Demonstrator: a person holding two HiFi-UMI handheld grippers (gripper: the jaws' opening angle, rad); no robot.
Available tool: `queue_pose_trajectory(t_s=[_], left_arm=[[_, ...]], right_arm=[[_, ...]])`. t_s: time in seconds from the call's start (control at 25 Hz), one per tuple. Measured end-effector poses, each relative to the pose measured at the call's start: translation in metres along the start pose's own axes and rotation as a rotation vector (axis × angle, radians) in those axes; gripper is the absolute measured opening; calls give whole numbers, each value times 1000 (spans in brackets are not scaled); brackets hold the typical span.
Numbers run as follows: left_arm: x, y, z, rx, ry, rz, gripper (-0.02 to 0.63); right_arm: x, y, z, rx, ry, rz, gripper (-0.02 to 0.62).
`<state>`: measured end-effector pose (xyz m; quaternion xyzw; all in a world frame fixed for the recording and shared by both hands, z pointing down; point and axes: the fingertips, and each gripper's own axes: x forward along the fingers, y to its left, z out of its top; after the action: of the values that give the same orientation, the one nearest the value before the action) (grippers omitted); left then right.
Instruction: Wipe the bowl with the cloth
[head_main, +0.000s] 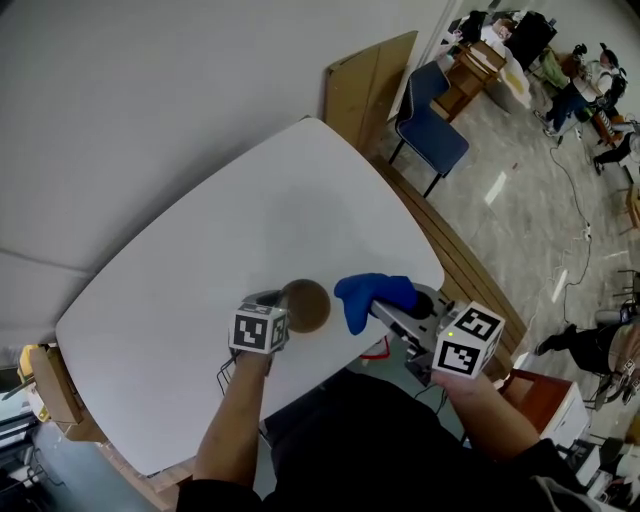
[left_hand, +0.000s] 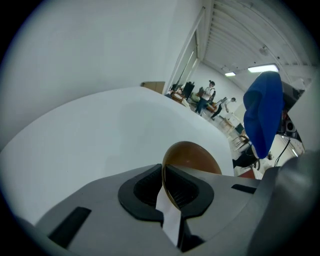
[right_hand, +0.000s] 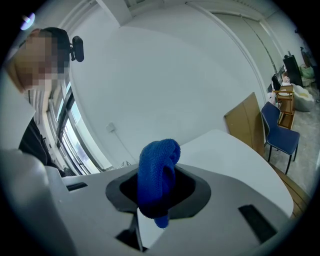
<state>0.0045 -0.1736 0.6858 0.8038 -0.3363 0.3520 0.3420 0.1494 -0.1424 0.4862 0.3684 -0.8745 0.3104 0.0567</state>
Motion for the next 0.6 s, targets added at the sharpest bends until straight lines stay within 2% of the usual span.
queue_pose_trajectory(t_s=[0.08,0.16,0.2,0.36,0.6], left_arm=[[0,4,1,30,3,32,36],[-5,9,3,58,-3,72,103],[-9,12,5,71,-13,93,114],[-34,11,22,107,-87,154,114],[-92,-7,44,138,-226,180,114]], right_arm=[[2,4,2,-7,5,10,77],[6,8,6,-17,3,20,77],[8,11,9,-21,0,26,77],[12,21,22,-28,-21,55,77],[23,42,42,-42,-54,109,77]])
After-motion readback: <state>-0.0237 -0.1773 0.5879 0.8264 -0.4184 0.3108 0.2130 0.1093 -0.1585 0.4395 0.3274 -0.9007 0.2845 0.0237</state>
